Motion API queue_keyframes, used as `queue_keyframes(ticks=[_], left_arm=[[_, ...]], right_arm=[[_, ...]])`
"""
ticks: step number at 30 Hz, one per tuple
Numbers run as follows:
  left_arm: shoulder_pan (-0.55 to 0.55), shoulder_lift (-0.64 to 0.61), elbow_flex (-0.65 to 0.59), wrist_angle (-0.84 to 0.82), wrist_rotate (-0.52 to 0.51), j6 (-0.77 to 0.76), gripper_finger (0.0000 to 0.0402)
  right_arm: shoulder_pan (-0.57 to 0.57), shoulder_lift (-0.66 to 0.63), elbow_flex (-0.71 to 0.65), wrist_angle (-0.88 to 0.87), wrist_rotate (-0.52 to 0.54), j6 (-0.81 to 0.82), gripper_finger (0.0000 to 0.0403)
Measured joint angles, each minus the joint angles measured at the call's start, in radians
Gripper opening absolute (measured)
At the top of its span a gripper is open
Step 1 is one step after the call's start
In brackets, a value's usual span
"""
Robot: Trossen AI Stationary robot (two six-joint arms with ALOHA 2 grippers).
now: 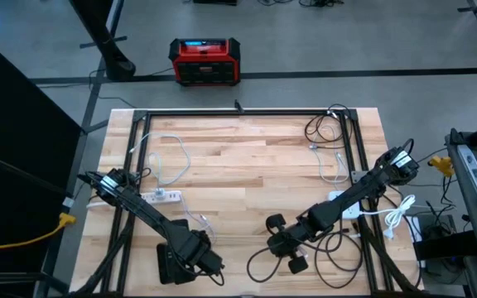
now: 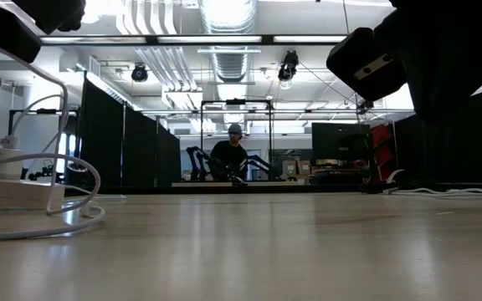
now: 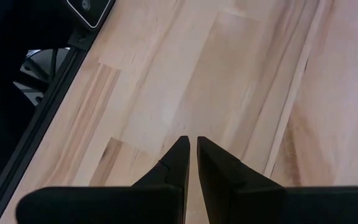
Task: Insert USB
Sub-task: Insert the bottom white charger cable into the black outlet extension
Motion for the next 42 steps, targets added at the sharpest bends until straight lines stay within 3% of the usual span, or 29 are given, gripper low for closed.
queue_keyframes(ticks=[42], left_arm=[[-0.008,-0.001,-0.010,0.009,0.000,0.010,0.0000]], right_arm=[[0.000,0.000,0.000,0.007,0.000,0.000,0.0016]])
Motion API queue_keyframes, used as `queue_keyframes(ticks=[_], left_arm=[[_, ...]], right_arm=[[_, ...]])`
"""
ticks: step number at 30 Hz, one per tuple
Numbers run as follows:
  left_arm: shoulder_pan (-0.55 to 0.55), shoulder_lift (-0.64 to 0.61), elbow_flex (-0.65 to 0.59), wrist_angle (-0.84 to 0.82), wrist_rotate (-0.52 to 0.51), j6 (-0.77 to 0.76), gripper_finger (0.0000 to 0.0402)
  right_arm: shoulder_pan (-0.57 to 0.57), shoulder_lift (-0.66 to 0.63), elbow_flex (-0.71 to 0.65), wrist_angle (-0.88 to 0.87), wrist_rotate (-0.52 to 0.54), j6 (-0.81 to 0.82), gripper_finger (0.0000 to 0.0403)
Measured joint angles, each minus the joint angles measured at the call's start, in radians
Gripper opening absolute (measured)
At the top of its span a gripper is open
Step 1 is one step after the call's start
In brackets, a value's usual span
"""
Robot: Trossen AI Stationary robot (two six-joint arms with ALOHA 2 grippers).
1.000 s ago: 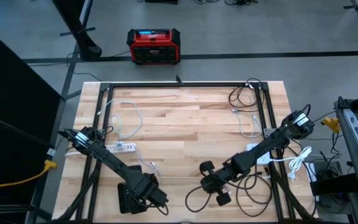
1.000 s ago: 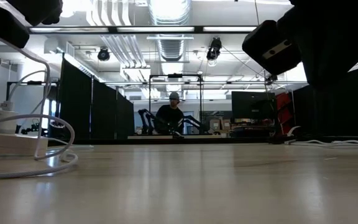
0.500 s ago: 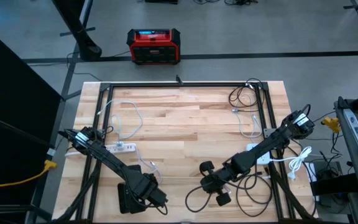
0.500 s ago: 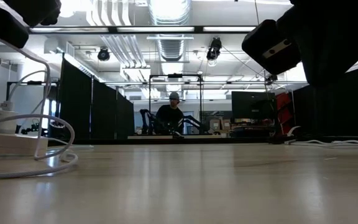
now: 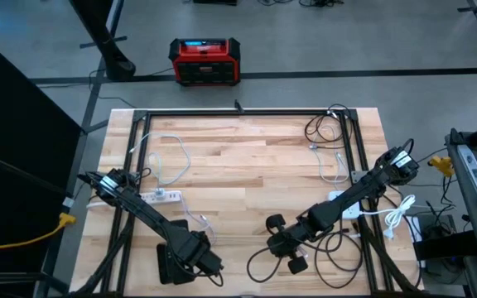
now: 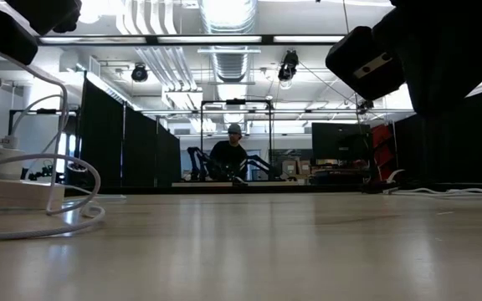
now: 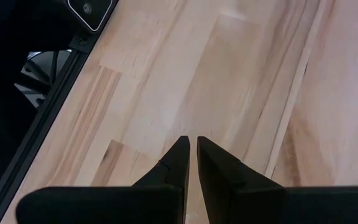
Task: Insert USB
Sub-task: Insert the bottom white charger cable into the black outlet extension
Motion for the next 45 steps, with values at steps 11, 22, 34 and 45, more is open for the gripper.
queue_keyframes(ticks=[11,22,34,45], left_arm=[[-0.001,-0.001,-0.009,0.006,0.000,0.016,0.0000],[-0.002,-0.002,-0.033,0.013,0.003,0.026,0.0000],[-0.046,-0.003,-0.050,0.013,0.008,-0.063,0.0000],[-0.109,-0.025,-0.057,0.021,-0.069,-0.240,0.0000]], right_arm=[[0.000,0.000,0.000,0.003,0.000,0.000,0.0016],[0.000,0.000,0.000,0.005,0.000,0.000,0.0016],[0.000,0.000,0.001,0.007,0.000,0.000,0.0016],[0.000,0.000,0.001,0.009,0.000,0.000,0.0016]])
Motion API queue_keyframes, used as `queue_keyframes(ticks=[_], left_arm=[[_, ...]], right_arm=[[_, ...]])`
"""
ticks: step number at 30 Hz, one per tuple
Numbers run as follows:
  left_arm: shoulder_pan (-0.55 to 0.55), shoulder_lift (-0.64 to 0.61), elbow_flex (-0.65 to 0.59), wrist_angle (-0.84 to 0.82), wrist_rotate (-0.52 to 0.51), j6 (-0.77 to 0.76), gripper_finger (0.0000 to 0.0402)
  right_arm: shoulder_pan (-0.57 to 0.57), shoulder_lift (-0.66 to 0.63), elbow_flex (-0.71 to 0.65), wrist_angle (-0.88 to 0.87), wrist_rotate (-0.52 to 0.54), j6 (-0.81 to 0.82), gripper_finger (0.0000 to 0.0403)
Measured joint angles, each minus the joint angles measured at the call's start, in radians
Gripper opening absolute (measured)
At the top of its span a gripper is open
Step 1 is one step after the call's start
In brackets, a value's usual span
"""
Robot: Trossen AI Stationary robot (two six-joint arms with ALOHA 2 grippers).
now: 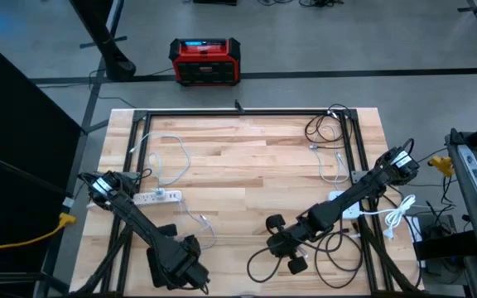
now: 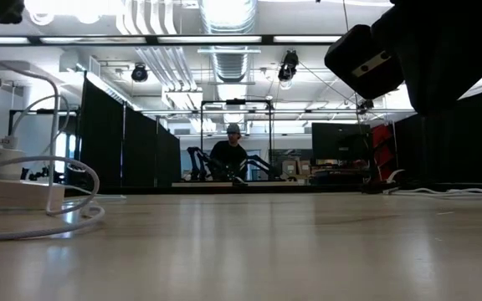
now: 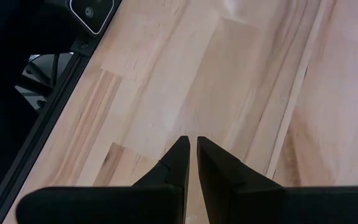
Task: Insert USB
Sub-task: Insert the bottom white charger cable into the black outlet extension
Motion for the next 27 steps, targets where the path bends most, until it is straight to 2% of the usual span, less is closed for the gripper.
queue_keyframes(ticks=[20,27], left_arm=[[-0.081,-0.015,-0.009,0.022,-0.038,-0.175,0.0000],[-0.136,-0.019,-0.009,0.023,-0.066,-0.280,0.0000]], right_arm=[[0.000,0.000,0.000,0.007,-0.001,0.000,0.0016],[0.000,0.000,0.000,0.014,-0.002,0.006,0.0016]])
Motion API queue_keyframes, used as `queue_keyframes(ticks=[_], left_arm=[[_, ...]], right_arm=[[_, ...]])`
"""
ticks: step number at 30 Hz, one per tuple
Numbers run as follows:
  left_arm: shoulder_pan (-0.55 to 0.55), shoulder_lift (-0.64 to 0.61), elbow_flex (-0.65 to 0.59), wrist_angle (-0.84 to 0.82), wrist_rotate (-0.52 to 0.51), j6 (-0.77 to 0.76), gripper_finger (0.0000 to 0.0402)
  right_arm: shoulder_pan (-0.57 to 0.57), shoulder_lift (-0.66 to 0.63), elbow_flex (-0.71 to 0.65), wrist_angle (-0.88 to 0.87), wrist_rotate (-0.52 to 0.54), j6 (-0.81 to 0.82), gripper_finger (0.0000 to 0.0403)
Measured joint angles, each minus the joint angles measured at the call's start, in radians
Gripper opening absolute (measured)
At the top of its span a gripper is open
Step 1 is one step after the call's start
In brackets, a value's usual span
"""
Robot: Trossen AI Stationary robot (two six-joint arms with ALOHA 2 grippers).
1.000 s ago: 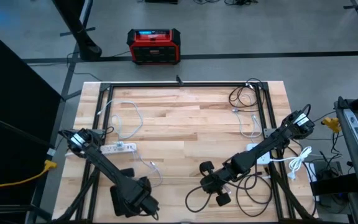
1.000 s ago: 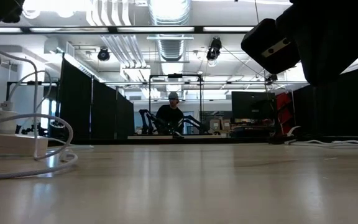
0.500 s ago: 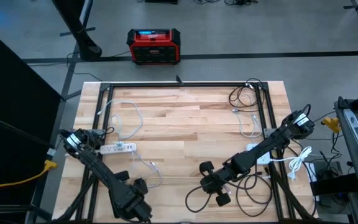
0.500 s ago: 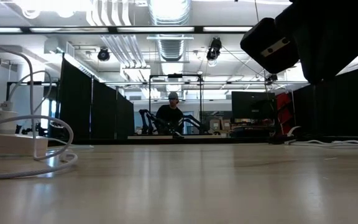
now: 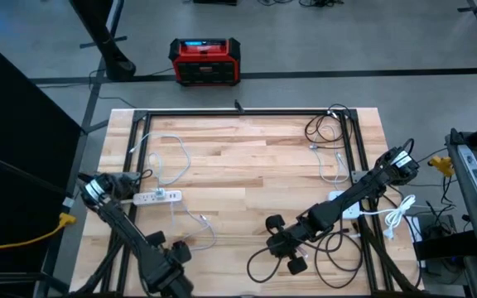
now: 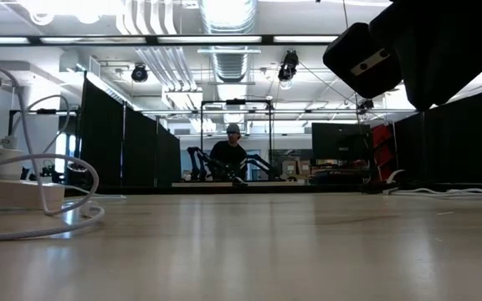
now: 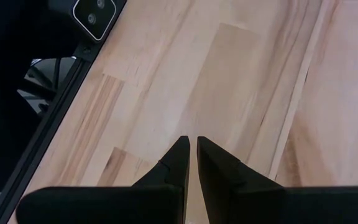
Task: Insert USB
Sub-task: Insert the bottom white charger cable into the black outlet extension
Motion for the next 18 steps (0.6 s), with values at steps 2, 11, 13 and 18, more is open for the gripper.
queue_keyframes(ticks=[2,11,13,18], left_arm=[[-0.018,-0.002,0.000,0.000,-0.007,-0.039,0.0000],[-0.112,-0.010,0.000,0.004,-0.034,-0.208,0.0000],[-0.137,-0.013,0.000,0.004,-0.045,-0.249,0.0000],[-0.199,-0.015,0.000,0.003,-0.053,-0.350,0.0000]], right_arm=[[0.000,0.000,0.000,0.000,0.000,0.002,0.0016],[0.000,0.000,0.000,0.007,-0.003,0.016,0.0016],[0.000,0.000,0.000,0.007,-0.003,0.016,0.0016],[0.000,0.000,0.000,0.007,-0.003,0.029,0.0016]])
